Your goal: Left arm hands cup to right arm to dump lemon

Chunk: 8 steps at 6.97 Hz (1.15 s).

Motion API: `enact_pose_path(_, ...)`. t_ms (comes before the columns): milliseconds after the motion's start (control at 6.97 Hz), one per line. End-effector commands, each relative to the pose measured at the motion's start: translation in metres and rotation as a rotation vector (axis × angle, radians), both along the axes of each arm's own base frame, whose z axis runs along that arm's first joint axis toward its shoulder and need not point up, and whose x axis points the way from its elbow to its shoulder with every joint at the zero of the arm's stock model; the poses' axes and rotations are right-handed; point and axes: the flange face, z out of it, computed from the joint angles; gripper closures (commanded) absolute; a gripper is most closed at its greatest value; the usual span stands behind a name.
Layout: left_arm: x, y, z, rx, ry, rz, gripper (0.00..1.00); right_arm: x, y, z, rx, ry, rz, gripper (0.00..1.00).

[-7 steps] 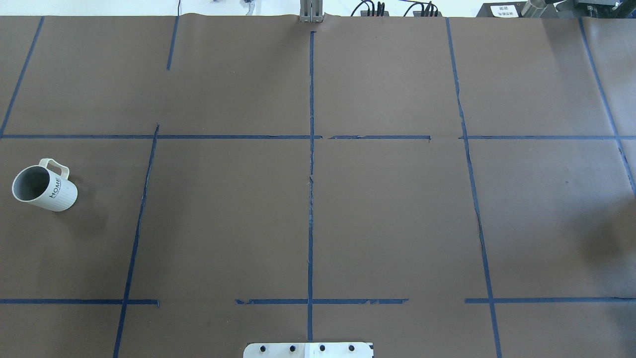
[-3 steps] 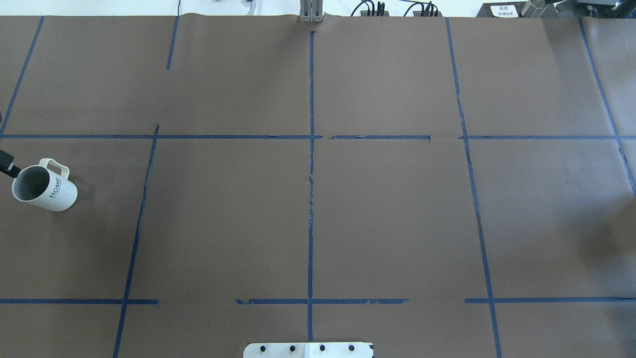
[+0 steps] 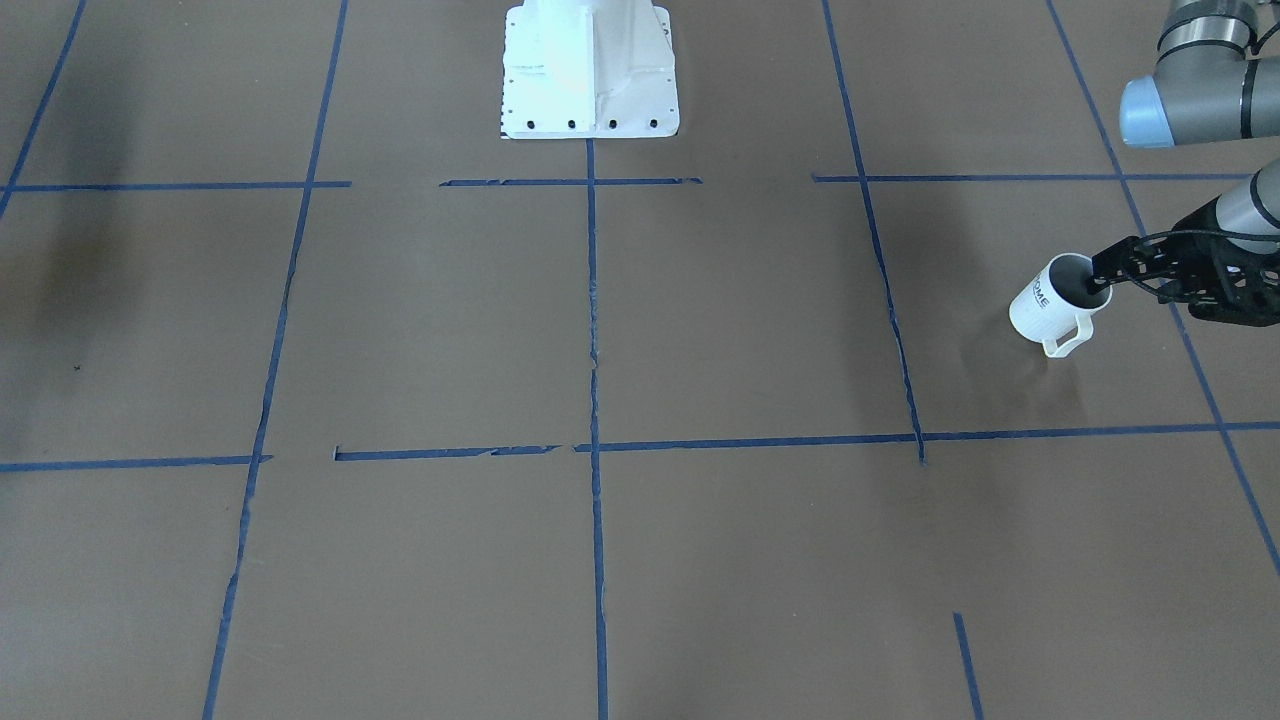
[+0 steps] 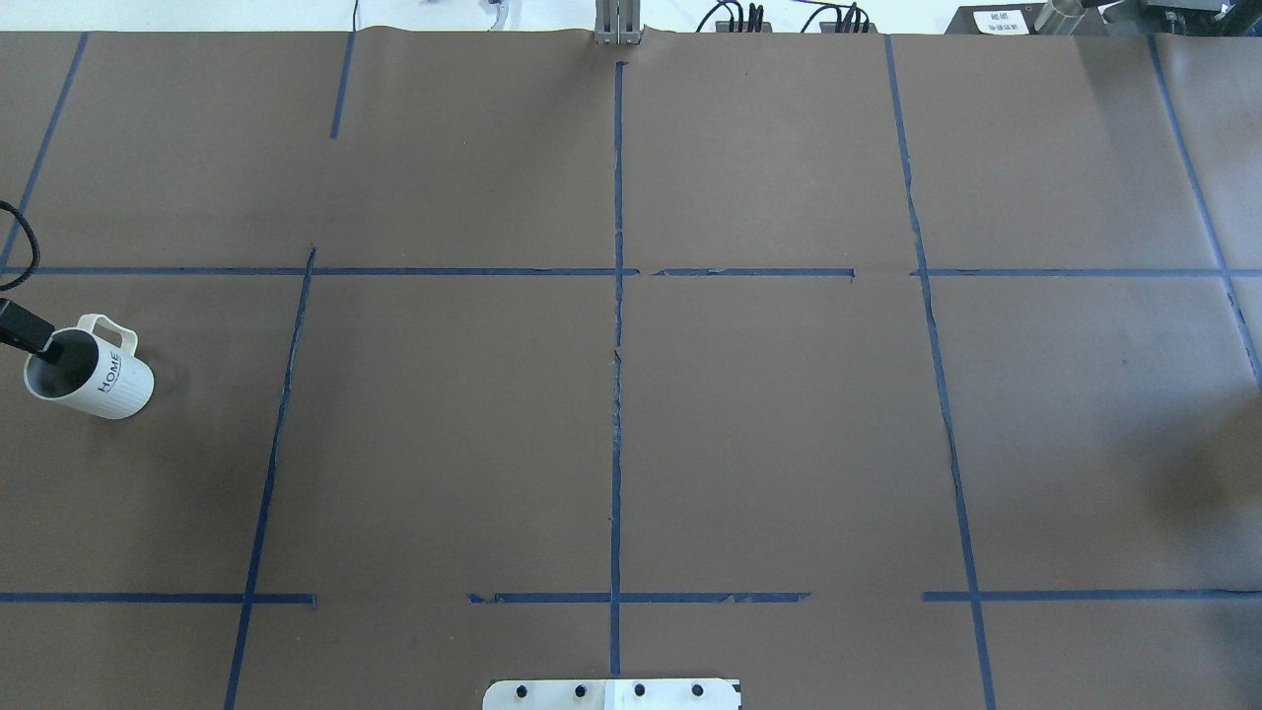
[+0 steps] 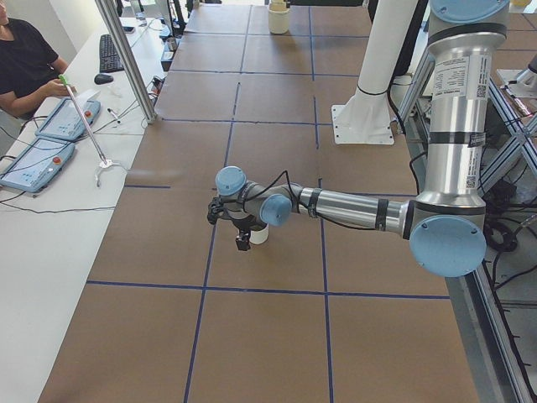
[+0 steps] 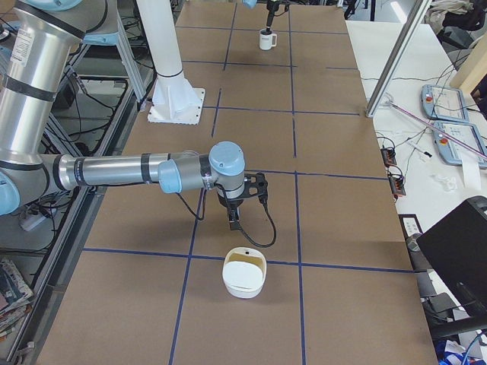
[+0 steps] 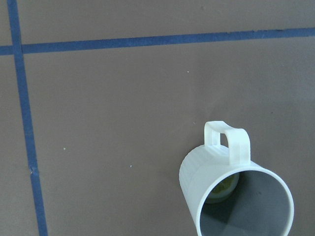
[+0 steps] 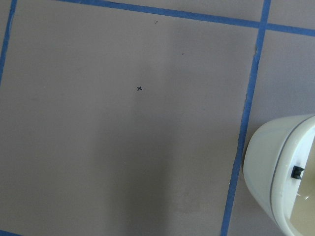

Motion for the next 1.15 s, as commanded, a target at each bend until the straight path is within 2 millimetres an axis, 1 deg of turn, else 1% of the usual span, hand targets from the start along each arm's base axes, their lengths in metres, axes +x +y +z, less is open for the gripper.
enact_pose_path(0,0.006,0.002,0.006,-0.005,-0.006,0.010,0.58,-0.002,0.000,0.000,-0.001,0.000,-0.005,0.00)
enact_pose_path(143,0.006,0.002,0.004,-0.012,-0.003,0.004,0.90,-0.002,0.000,-0.001,-0.001,-0.002,-0.004,0.00)
enact_pose_path(287,0.007,0.002,-0.001,-0.033,-0.002,-0.023,1.00,-0.002,0.000,-0.002,0.000,-0.002,-0.004,0.00)
enact_pose_path(430,0.007,0.001,-0.019,-0.044,0.011,-0.058,1.00,-0.003,0.000,-0.003,0.003,-0.006,-0.005,0.00)
enact_pose_path(574,0.012,-0.002,-0.064,-0.047,0.047,-0.116,1.00,-0.003,-0.001,-0.010,0.016,-0.008,-0.003,0.00)
enact_pose_path(717,0.027,-0.009,-0.119,-0.051,0.090,-0.172,1.00,-0.012,-0.015,-0.028,0.067,-0.017,-0.020,0.00)
enact_pose_path(861,0.061,-0.020,-0.171,-0.043,0.139,-0.180,1.00,-0.041,-0.039,-0.055,0.114,-0.037,-0.041,0.00)
enact_pose_path(1004,0.111,-0.022,-0.220,-0.066,0.175,-0.161,1.00,-0.088,-0.064,-0.091,0.109,-0.066,-0.024,0.00)
